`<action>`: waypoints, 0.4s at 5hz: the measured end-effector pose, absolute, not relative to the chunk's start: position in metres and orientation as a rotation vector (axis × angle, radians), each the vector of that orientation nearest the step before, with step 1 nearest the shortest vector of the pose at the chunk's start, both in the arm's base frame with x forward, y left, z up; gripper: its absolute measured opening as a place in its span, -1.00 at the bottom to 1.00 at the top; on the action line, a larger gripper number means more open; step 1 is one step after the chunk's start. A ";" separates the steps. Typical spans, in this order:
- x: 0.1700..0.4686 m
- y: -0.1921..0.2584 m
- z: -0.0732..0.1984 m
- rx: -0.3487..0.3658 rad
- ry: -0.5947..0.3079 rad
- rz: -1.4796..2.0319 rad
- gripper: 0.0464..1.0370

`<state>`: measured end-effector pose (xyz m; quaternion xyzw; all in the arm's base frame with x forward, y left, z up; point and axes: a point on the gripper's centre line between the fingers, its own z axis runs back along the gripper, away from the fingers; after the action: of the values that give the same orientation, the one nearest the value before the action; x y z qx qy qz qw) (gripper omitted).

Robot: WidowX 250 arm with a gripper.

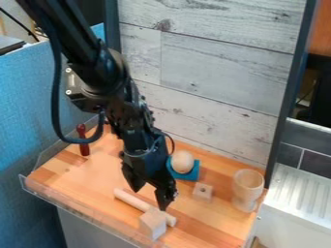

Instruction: Move cube on top of cube with hole

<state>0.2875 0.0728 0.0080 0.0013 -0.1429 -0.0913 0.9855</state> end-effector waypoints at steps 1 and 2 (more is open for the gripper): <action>0.285 0.068 -0.003 0.013 -0.244 -0.205 0.93; 0.286 0.066 -0.007 0.021 -0.227 -0.223 0.93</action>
<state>0.2860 0.0657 -0.0069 0.0105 -0.1128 -0.1108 0.9874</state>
